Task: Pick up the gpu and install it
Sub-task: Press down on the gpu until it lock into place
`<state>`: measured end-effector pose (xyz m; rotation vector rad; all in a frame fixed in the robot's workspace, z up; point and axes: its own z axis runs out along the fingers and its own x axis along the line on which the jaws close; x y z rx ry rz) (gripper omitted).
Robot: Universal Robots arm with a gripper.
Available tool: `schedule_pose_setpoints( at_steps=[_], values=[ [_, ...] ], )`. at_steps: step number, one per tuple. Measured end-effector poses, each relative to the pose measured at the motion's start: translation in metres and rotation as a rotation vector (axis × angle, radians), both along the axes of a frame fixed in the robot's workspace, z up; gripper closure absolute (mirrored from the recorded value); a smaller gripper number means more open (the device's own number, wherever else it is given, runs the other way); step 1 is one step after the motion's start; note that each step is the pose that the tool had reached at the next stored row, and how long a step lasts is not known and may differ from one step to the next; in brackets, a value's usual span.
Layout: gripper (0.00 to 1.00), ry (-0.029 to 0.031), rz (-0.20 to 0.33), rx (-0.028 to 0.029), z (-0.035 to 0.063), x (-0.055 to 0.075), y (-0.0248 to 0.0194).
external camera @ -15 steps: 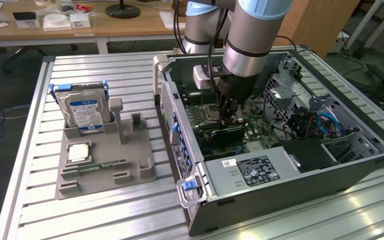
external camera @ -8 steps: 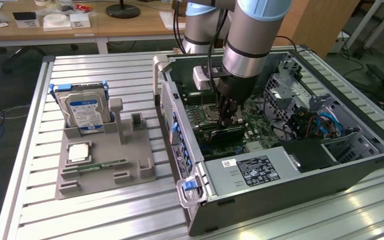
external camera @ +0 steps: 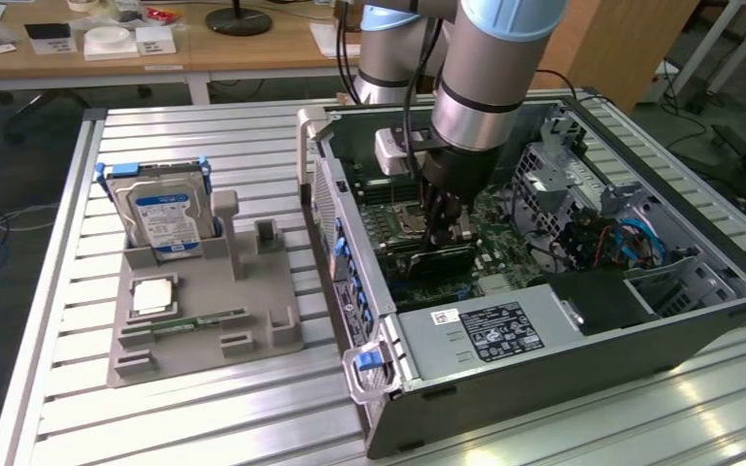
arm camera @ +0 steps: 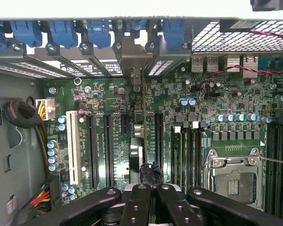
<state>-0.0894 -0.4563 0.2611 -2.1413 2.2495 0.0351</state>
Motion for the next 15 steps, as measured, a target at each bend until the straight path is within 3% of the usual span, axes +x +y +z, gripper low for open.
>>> schedule_pose_setpoints(
  at_steps=[15],
  values=[
    [0.89,0.0,0.0,-0.0002,-0.0007,-0.0005,0.0]
  ],
)
